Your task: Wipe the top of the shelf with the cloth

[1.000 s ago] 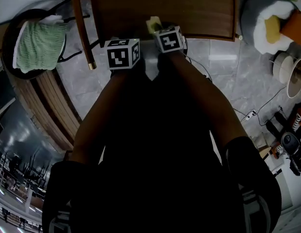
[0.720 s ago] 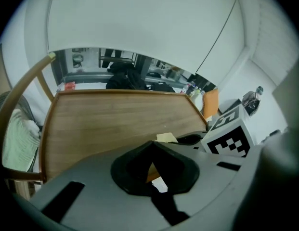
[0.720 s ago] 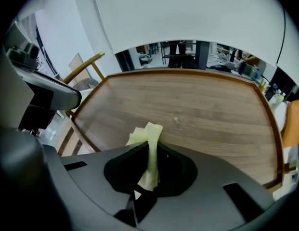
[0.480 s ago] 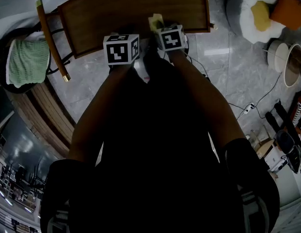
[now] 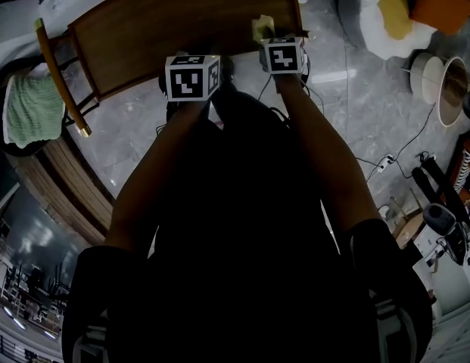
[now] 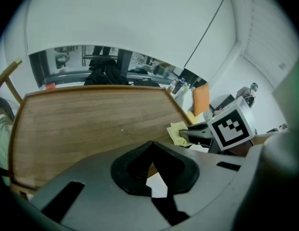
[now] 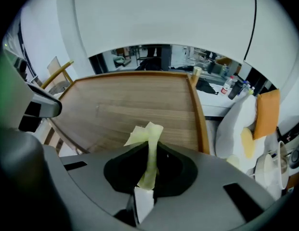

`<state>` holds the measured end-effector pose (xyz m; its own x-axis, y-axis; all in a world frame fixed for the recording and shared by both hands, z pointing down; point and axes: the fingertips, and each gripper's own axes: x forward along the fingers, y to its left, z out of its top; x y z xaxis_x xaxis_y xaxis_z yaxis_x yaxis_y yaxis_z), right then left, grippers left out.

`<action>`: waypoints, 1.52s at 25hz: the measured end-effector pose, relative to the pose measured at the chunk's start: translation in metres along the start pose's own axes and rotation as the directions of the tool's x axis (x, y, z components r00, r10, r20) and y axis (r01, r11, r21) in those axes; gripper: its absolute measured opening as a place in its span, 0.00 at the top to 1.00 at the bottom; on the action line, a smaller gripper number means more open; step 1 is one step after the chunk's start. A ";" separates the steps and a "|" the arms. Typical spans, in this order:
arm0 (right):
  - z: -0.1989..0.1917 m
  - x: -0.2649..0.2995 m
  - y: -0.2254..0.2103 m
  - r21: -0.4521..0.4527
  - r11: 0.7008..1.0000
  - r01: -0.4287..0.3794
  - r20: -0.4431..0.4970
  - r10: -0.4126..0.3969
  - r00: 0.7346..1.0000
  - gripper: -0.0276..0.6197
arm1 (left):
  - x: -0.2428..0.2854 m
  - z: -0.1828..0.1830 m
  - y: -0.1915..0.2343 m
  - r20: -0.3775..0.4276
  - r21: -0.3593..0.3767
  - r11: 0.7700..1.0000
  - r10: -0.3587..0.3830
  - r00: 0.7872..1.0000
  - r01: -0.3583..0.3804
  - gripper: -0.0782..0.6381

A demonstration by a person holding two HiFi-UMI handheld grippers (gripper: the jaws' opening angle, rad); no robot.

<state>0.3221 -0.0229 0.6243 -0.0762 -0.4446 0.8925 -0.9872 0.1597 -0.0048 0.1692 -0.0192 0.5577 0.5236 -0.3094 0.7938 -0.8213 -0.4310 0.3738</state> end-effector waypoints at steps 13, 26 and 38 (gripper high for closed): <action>0.005 -0.010 -0.056 0.046 0.990 0.133 0.027 -0.135 0.991 0.89 | 0.001 0.019 -0.021 0.025 0.054 0.998 0.023 0.999 -0.024 0.88; 0.223 -0.220 0.090 -0.286 0.844 -0.454 0.639 0.521 0.566 0.89 | -0.153 0.118 0.014 0.368 0.060 0.995 -0.093 0.925 0.077 0.88; 0.281 -0.358 0.171 -0.581 0.633 -0.512 0.617 0.753 0.229 0.89 | -0.342 0.198 0.007 0.673 0.353 0.921 -0.371 0.640 0.163 0.88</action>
<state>0.1413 -0.0842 0.1767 -0.8471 -0.5257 -0.0776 -0.5038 0.8410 -0.1974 0.0293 -0.0839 0.1943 0.7923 -0.6084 0.0463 -0.5913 -0.7467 0.3046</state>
